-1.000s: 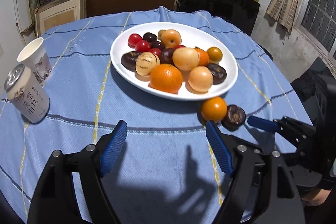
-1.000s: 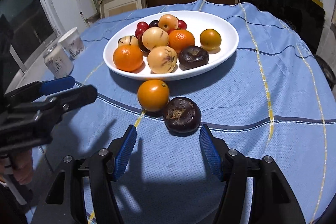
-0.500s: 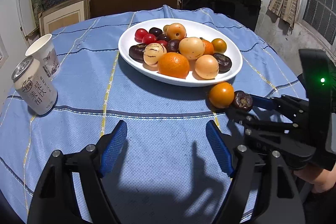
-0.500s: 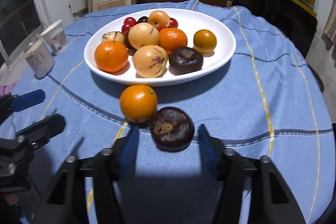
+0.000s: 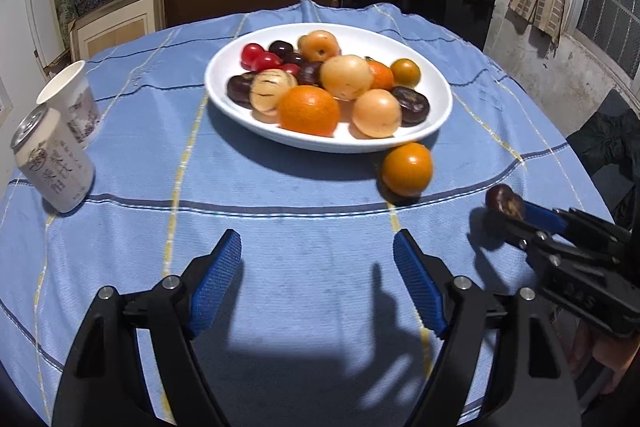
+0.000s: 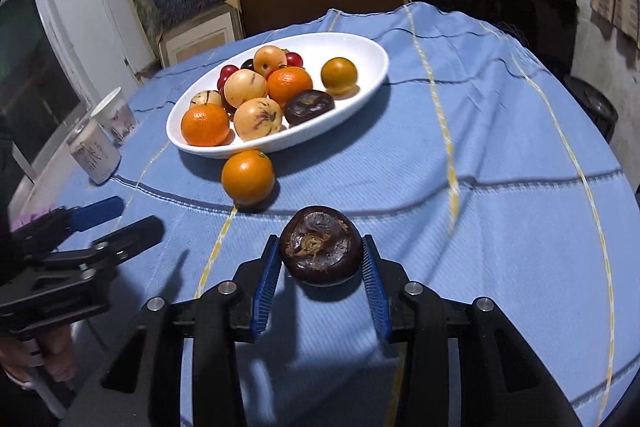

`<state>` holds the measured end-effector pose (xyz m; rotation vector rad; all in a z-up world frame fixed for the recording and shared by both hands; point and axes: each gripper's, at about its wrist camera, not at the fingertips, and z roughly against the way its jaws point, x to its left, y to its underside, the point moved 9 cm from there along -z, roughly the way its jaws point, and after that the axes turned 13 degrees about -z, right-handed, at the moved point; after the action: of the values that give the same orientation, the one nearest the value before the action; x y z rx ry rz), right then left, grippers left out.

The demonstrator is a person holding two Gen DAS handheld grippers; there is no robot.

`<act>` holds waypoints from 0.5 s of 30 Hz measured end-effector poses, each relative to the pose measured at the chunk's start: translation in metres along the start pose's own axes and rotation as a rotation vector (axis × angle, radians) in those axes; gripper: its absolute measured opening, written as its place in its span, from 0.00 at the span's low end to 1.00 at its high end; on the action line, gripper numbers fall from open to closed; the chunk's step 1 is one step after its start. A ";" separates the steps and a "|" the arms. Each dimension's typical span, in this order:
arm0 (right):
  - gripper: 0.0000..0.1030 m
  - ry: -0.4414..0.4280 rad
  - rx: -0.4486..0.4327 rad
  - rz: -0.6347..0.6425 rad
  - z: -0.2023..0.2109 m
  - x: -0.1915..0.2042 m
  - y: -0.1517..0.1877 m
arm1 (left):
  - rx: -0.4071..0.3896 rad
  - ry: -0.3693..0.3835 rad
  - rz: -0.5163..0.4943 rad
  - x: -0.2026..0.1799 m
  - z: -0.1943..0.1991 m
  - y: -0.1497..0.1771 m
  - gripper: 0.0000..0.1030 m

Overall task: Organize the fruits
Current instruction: 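Grasp the remaining dark plum with the right tool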

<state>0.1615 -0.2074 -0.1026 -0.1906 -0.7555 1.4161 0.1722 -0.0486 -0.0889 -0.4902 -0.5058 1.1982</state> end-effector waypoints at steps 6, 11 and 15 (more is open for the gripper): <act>0.40 -0.034 -0.040 -0.071 0.011 -0.016 -0.007 | 0.035 -0.002 0.002 -0.021 -0.021 -0.014 0.74; 0.40 -0.046 -0.066 -0.103 0.018 -0.025 -0.014 | 0.045 -0.012 0.001 -0.035 -0.036 -0.028 0.74; 0.40 -0.056 -0.049 -0.112 0.017 -0.025 -0.013 | 0.046 -0.014 0.007 -0.038 -0.041 -0.032 0.74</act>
<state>0.1635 -0.2386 -0.0917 -0.1448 -0.8354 1.3023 0.2104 -0.0978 -0.1058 -0.4452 -0.4880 1.2182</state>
